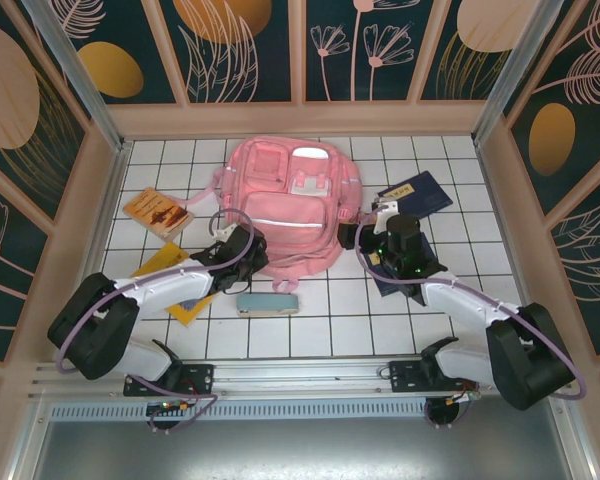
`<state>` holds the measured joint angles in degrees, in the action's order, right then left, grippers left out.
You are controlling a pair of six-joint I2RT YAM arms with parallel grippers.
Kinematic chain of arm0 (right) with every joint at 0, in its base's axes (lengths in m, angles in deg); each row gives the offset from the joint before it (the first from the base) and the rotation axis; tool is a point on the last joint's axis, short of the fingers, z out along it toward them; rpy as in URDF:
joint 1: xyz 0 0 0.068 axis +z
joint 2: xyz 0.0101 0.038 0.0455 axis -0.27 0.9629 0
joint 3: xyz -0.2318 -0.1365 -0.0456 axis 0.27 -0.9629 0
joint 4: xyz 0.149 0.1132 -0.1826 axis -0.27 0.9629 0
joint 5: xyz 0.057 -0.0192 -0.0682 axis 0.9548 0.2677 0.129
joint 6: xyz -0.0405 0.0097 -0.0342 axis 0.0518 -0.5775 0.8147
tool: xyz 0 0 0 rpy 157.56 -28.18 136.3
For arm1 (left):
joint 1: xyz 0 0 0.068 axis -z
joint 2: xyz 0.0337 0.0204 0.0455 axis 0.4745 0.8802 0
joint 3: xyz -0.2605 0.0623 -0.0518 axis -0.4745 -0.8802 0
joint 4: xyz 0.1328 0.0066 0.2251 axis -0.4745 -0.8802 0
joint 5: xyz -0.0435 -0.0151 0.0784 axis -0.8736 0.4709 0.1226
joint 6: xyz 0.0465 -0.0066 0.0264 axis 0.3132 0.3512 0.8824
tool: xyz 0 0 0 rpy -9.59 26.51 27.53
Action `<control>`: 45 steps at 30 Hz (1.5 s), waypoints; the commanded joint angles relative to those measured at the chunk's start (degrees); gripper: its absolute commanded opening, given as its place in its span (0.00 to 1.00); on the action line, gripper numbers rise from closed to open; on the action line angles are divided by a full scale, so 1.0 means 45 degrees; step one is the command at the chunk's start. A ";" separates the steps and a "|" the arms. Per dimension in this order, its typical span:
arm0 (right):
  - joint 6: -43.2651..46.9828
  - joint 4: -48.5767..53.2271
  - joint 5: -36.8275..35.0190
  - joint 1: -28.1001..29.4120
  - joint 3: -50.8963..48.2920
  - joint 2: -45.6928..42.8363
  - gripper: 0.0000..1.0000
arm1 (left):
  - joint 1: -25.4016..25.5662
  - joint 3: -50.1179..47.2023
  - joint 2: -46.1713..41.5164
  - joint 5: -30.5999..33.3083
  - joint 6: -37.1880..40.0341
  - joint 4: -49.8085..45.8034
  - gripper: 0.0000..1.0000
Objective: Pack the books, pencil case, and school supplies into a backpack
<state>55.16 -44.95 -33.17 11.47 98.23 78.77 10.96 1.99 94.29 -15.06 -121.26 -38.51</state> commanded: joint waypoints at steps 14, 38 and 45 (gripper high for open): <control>0.0912 0.0010 0.0745 0.0347 0.1246 0.1442 0.92 | -0.2070 0.0859 -0.1212 0.1709 0.2365 -0.0979 0.00; 0.2056 0.1860 0.1767 -0.0951 0.4230 0.6536 0.49 | -0.3128 0.1265 -0.1292 0.2237 0.3814 -0.1379 0.00; 0.2490 0.2532 0.2188 -0.1097 0.5076 0.7510 0.50 | -0.3360 0.1724 -0.1118 0.2123 0.4214 -0.1351 0.00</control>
<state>64.34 -35.86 -25.41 7.19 119.52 111.21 -3.62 6.62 89.06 -8.06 -104.08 -45.79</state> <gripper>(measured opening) 0.501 0.062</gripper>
